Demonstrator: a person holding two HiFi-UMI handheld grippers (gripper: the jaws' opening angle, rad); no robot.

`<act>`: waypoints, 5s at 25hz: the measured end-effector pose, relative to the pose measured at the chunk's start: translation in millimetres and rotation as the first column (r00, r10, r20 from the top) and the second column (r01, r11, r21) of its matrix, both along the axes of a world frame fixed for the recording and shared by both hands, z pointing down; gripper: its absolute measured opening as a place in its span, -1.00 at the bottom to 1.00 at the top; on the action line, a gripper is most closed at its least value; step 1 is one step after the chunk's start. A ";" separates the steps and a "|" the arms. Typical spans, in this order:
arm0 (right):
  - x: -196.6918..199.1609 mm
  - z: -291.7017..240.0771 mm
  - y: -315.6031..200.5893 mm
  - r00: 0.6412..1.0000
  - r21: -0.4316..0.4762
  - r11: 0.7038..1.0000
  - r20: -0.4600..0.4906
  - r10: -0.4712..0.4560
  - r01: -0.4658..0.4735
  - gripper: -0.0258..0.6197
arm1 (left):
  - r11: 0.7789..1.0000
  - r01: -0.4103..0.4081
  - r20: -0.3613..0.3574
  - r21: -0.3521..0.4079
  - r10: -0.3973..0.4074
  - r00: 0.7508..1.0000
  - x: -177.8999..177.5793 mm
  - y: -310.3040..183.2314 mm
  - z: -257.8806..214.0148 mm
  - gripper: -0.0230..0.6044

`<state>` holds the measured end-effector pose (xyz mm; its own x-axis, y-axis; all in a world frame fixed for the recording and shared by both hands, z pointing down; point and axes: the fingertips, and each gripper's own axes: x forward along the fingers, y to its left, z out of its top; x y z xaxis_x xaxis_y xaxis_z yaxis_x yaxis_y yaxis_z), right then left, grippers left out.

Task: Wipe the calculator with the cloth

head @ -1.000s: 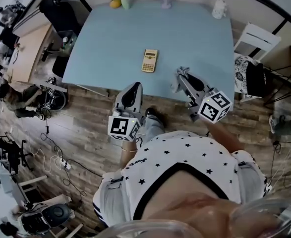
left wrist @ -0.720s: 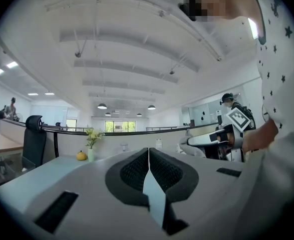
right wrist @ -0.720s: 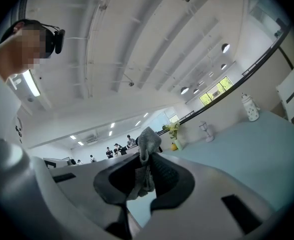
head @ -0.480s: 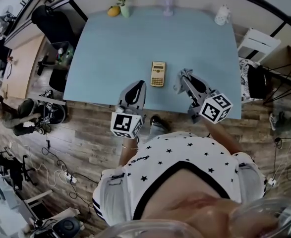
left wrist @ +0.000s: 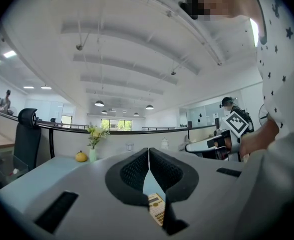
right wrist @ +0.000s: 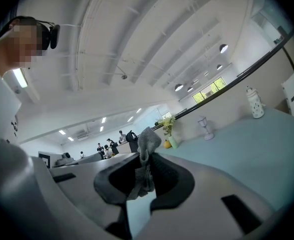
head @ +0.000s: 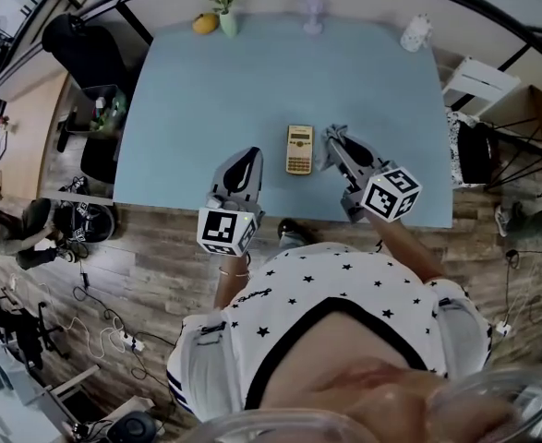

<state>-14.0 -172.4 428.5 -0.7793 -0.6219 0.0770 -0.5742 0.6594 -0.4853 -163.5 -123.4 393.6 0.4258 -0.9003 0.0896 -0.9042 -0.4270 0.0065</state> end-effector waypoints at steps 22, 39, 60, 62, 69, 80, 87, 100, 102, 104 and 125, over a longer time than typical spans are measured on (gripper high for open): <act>-73.0 132.2 -87.3 0.920 -0.120 0.988 -0.390 0.038 -0.092 -0.76 | 0.998 -0.045 -0.028 -0.037 0.044 0.999 -75.1 -60.7 29.1 -0.83; -97.4 200.9 -92.2 0.818 -0.209 0.977 -0.555 -0.151 0.039 -0.76 | 0.995 0.035 -0.045 -0.091 -0.039 0.998 -57.3 -64.6 36.9 -0.83; -57.3 215.8 -106.0 0.822 -0.241 0.970 -0.555 -0.128 -0.011 -0.77 | 0.993 0.070 -0.018 -0.094 -0.073 0.997 -46.4 -65.8 31.5 -0.83; -49.6 216.3 -106.9 0.824 -0.244 0.969 -0.554 -0.116 -0.027 -0.77 | 0.994 0.057 -0.018 -0.094 -0.059 0.998 -41.4 -68.2 31.6 -0.83; -36.3 217.1 -106.4 0.840 -0.264 0.962 -0.535 -0.088 -0.068 -0.77 | 0.996 0.030 -0.026 -0.087 -0.033 0.999 -31.5 -73.3 29.3 -0.83; -68.3 198.6 -97.5 0.869 -0.245 0.969 -0.481 -0.117 -0.006 -0.77 | 0.994 0.058 -0.021 -0.089 -0.060 0.998 -44.0 -64.6 29.8 -0.83; -101.9 201.7 -69.9 0.858 -0.266 0.959 -0.465 -0.219 0.101 -0.77 | 0.992 0.088 -0.018 -0.092 -0.090 0.996 -53.3 -55.3 32.5 -0.83; -96.1 212.2 -59.9 0.841 -0.276 0.957 -0.495 -0.220 0.088 -0.77 | 0.993 0.064 -0.015 -0.097 -0.065 0.998 -51.0 -55.2 31.5 -0.83; -89.2 211.8 -62.6 0.844 -0.274 0.959 -0.497 -0.203 0.069 -0.77 | 0.994 0.050 -0.015 -0.096 -0.052 0.999 -47.4 -58.0 30.9 -0.83; -80.1 212.3 -65.1 0.847 -0.275 0.960 -0.499 -0.183 0.045 -0.77 | 0.995 0.033 -0.017 -0.096 -0.035 0.999 -42.2 -61.2 31.3 -0.83; -41.9 217.4 -69.3 0.863 -0.269 0.961 -0.497 -0.084 -0.061 -0.77 | 0.996 -0.028 -0.016 -0.089 0.027 1.000 -20.2 -69.2 30.5 -0.83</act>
